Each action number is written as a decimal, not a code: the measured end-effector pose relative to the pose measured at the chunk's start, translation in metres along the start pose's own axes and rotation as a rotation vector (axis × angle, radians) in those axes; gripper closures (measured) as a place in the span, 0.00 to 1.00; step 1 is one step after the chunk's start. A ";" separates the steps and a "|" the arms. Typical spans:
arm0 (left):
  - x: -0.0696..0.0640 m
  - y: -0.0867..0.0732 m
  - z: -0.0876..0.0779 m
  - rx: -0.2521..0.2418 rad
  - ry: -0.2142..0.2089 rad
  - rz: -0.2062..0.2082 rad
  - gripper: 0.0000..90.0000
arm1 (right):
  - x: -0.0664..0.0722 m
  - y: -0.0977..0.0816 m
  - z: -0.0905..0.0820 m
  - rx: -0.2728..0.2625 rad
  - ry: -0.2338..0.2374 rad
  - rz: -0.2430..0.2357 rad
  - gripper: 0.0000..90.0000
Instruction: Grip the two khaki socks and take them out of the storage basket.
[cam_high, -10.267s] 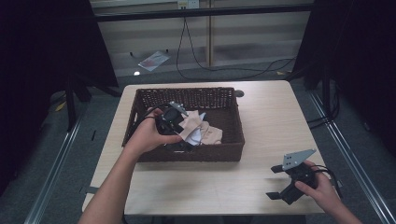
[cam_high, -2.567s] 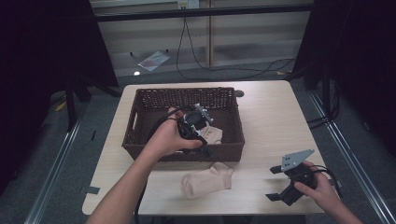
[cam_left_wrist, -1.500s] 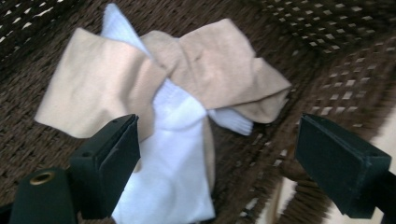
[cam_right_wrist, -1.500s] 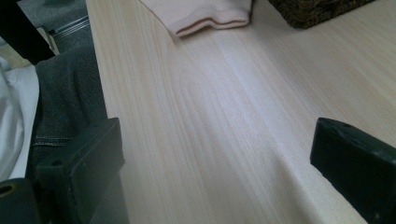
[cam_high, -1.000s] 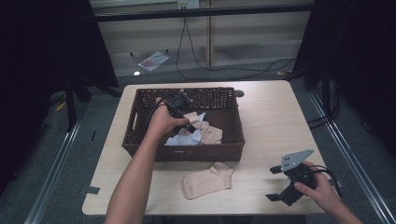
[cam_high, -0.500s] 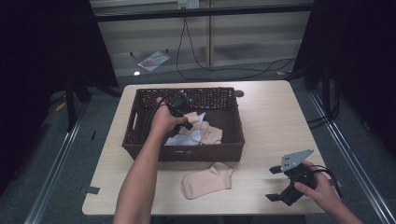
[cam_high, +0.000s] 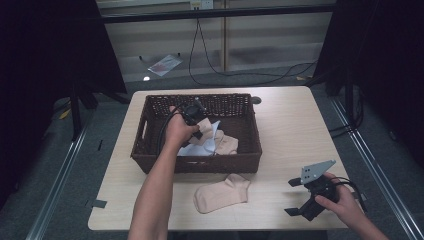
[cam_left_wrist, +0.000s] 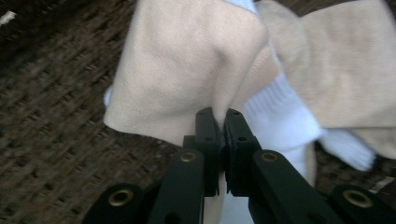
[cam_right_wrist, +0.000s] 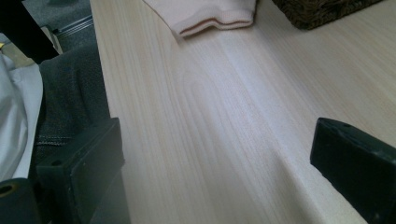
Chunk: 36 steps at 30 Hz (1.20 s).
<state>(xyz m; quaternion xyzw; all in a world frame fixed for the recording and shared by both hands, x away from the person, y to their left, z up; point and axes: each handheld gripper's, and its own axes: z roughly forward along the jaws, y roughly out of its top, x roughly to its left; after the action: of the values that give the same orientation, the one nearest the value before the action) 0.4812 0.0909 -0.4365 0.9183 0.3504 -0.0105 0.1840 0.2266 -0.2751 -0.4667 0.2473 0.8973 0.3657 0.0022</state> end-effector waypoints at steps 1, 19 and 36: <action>-0.001 0.000 -0.003 0.009 -0.005 0.004 0.96 | 0.000 0.000 0.000 -0.001 -0.002 0.000 0.03; -0.020 0.000 -0.070 0.038 -0.155 -0.016 0.97 | 0.001 0.000 0.000 0.001 -0.002 0.005 0.03; -0.048 0.006 -0.125 0.061 -0.211 0.060 0.97 | 0.001 0.001 0.001 0.000 -0.001 0.005 0.03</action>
<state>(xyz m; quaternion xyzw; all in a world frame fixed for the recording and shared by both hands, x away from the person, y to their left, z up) 0.4346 0.0993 -0.3109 0.9274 0.3008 -0.1122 0.1921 0.2262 -0.2737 -0.4668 0.2497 0.8967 0.3655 0.0017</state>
